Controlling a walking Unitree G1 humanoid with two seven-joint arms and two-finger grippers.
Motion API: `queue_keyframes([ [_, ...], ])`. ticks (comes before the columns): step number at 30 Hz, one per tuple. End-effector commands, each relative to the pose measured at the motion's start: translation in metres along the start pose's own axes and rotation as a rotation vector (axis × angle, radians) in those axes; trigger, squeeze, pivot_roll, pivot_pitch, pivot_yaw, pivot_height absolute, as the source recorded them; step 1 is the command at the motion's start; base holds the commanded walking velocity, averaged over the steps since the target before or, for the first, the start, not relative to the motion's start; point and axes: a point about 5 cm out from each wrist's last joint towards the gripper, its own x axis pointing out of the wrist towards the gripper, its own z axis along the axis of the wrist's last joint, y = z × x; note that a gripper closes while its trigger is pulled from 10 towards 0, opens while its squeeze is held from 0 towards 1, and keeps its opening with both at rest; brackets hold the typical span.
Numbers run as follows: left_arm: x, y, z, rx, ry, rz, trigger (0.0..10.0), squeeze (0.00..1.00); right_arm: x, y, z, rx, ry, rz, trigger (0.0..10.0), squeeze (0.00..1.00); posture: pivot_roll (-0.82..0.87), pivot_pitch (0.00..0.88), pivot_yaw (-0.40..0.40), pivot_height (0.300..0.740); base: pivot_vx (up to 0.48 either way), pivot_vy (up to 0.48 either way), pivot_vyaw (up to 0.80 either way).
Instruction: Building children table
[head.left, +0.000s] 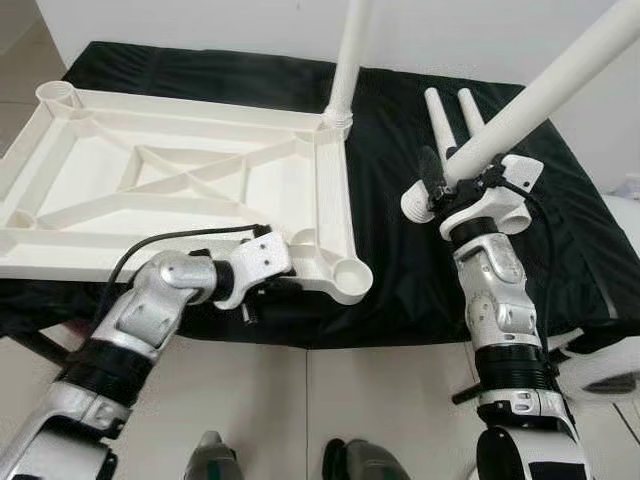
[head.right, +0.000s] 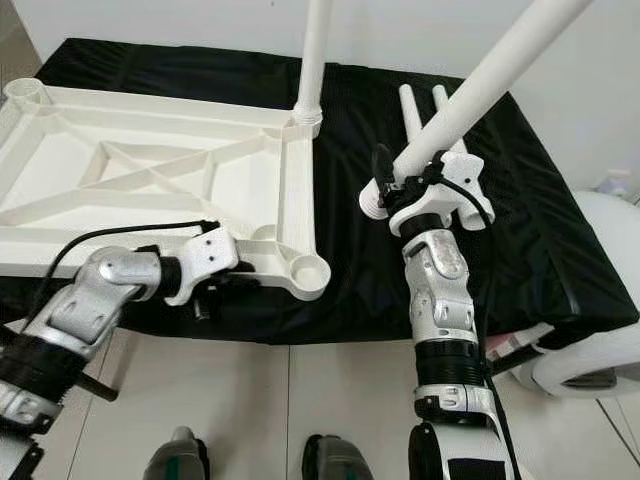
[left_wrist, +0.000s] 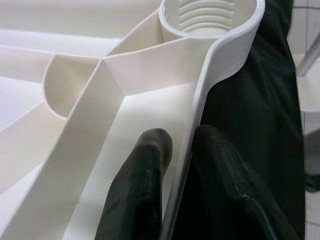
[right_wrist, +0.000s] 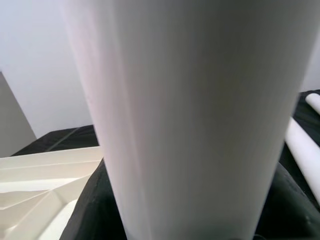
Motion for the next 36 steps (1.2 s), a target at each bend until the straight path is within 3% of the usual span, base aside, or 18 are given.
queue_keyframes([
  [1, 0.012, 0.004, 0.002, -0.014, -0.009, 0.149, 10.0, 0.0, 0.0, -0.003, 0.002, -0.009, -0.008, -0.01, 10.0, 0.0, 0.03, 0.074, -0.064, 0.74, 0.0, 0.0, 0.0],
  [8, 0.018, 0.01, 0.004, -0.041, -0.012, 0.194, 10.0, 0.0, 0.0, -0.001, 0.0, -0.018, 0.001, -0.004, 10.0, 0.0, 0.03, 0.074, -0.064, 0.74, 0.0, 0.0, 0.0],
  [12, 0.016, 0.017, 0.001, -0.019, 0.005, 0.252, 10.0, 0.0, -0.003, 0.002, -0.012, -0.066, 0.099, 0.018, 10.0, 0.0, 0.03, 0.068, -0.06, 0.74, 0.0, 0.0, 0.0],
  [20, 0.021, 0.016, 0.007, -0.023, -0.027, 0.265, 10.0, 0.0, -0.005, 0.01, -0.022, -0.102, 0.181, 0.07, 10.0, 0.0, 0.03, 0.061, -0.06, 0.74, 0.0, 0.0, 0.0],
  [23, 0.025, 0.013, 0.013, -0.03, -0.052, 0.264, 10.0, 0.0, -0.007, 0.02, -0.027, -0.147, 0.199, 0.157, 10.0, 0.0, 0.03, 0.057, -0.066, 0.74, 0.0, 0.0, 0.0],
  [31, 0.029, 0.01, 0.019, -0.02, -0.075, 0.266, 10.0, 0.0, -0.011, 0.037, -0.028, -0.111, 0.208, 0.291, 10.0, 0.0, 0.04, 0.048, -0.076, 0.74, 0.0, 0.0, 0.0],
  [36, 0.031, 0.01, 0.019, -0.023, -0.074, 0.275, 10.0, 0.0, -0.012, 0.039, -0.03, -0.113, 0.221, 0.309, 10.0, 0.0, 0.04, 0.041, -0.079, 0.74, 0.0, 0.0, 0.0],
])
